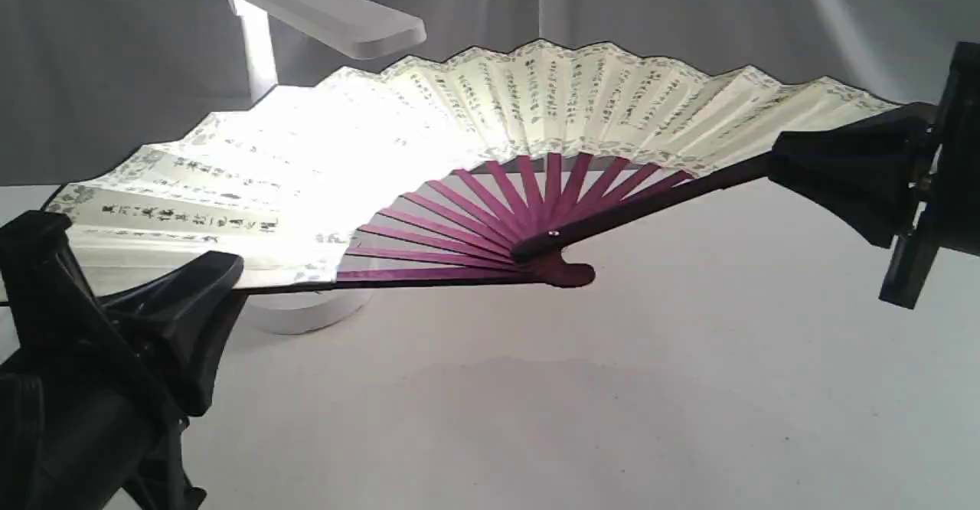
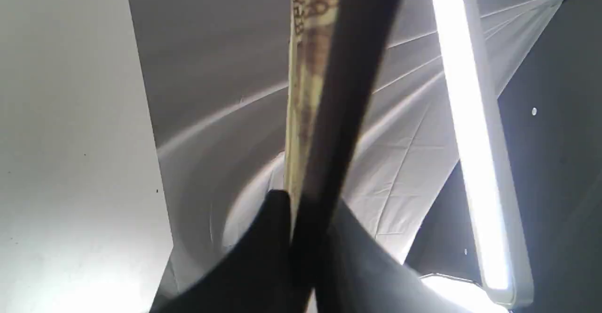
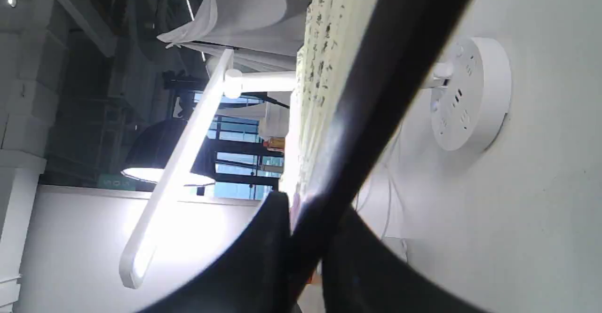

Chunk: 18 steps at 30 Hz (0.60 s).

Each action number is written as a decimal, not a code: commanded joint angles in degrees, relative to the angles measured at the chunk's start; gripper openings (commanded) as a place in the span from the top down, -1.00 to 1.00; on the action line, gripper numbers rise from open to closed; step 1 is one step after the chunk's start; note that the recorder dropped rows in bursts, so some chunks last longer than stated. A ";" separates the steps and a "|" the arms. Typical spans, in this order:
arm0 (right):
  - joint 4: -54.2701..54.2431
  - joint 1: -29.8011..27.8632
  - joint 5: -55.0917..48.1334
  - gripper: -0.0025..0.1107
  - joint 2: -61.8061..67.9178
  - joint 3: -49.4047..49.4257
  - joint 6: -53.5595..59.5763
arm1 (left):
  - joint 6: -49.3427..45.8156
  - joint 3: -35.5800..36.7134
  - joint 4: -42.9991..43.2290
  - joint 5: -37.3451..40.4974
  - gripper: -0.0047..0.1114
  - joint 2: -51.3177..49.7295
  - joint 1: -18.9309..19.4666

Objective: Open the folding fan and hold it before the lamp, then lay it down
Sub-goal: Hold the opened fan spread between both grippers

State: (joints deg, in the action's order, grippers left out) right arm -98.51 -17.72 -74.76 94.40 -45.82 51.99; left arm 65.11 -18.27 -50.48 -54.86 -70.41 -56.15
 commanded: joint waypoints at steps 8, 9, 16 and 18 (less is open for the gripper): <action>-1.43 -1.63 5.26 0.96 -0.12 -0.27 2.10 | 1.44 -0.11 -4.84 -14.87 0.92 -0.77 0.87; -1.43 -1.63 5.79 0.96 -0.12 -0.27 1.82 | 1.44 -0.11 -4.84 -14.87 0.92 -1.24 0.87; -1.43 -1.63 7.81 0.96 -0.12 -0.27 1.68 | 4.22 -1.58 -4.69 -13.18 0.92 -6.76 0.87; -0.63 -1.74 8.49 0.96 -0.12 -0.27 1.68 | 4.21 -2.79 -4.55 -12.62 0.92 -8.14 0.87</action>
State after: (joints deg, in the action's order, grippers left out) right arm -98.71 -17.99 -72.24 94.40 -45.82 51.65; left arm 67.40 -20.20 -50.11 -60.67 -78.30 -56.15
